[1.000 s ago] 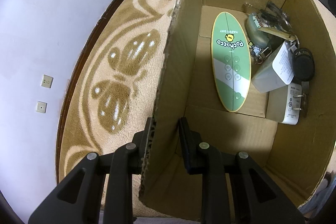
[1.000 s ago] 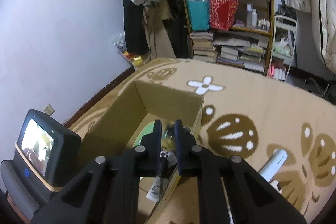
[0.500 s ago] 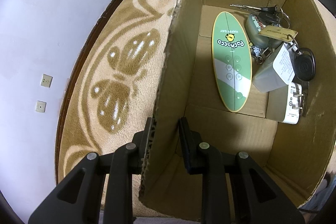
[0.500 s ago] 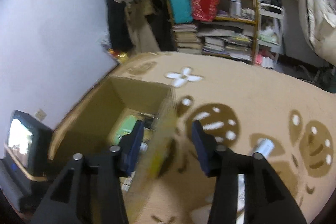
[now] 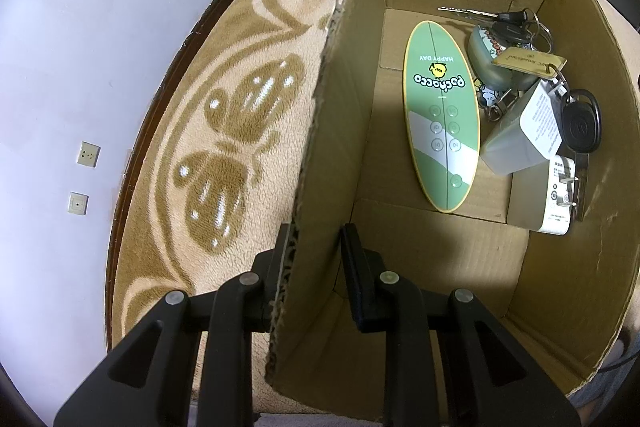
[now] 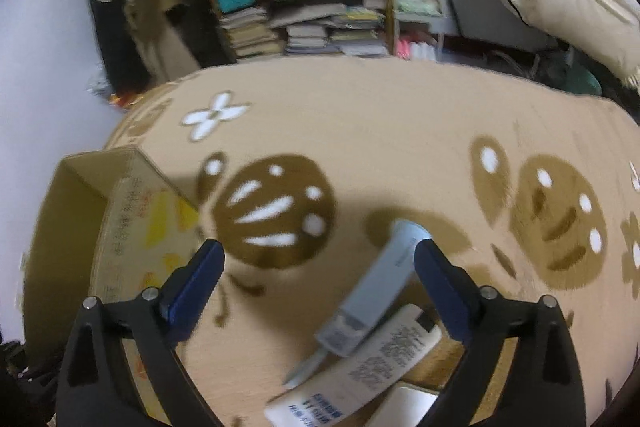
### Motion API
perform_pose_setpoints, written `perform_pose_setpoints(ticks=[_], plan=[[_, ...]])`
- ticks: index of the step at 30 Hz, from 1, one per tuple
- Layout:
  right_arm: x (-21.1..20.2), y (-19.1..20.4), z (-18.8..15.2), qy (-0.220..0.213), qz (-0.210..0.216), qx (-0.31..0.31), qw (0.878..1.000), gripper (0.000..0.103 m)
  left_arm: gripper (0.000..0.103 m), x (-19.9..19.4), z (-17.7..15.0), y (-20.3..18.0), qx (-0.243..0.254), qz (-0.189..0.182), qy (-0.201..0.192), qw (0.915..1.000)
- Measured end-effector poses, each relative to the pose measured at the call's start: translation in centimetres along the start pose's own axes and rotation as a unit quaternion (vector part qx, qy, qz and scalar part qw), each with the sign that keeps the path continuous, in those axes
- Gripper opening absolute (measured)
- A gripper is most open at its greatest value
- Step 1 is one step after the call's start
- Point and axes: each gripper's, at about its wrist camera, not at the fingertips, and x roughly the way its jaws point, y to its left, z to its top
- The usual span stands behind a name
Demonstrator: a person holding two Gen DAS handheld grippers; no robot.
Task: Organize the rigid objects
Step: 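Return the right gripper to the items and grasp the light blue tube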
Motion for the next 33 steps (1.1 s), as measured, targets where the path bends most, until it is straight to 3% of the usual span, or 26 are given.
perform_pose_setpoints(ticks=[7,21,23,27,33], plan=[[2.6,-1.5,-0.8,0.045,-0.028,0.010,0.999,0.100,0.024,0.2,-0.2,0.0,0.001,0.000,0.003,1.0000],[5.1,-1.8,-1.4,0.078,-0.050,0.004,0.996,0.098,0.024,0.3,-0.2,-0.1,0.002,0.002,0.004,1.0000],[5.3,-1.4,-1.5,0.083,-0.045,-0.004,0.996,0.086,0.024,0.3,-0.2,-0.1,0.002,0.002,0.004,1.0000],[5.5,-0.7,-1.8,0.080,-0.054,-0.020,0.995,0.080,0.024,0.3,-0.2,0.0,0.002,0.001,0.004,1.0000],[5.6,-0.5,-1.6,0.087,-0.043,-0.022,0.995,0.057,0.024,0.3,-0.2,0.3,-0.001,-0.003,0.004,1.0000]])
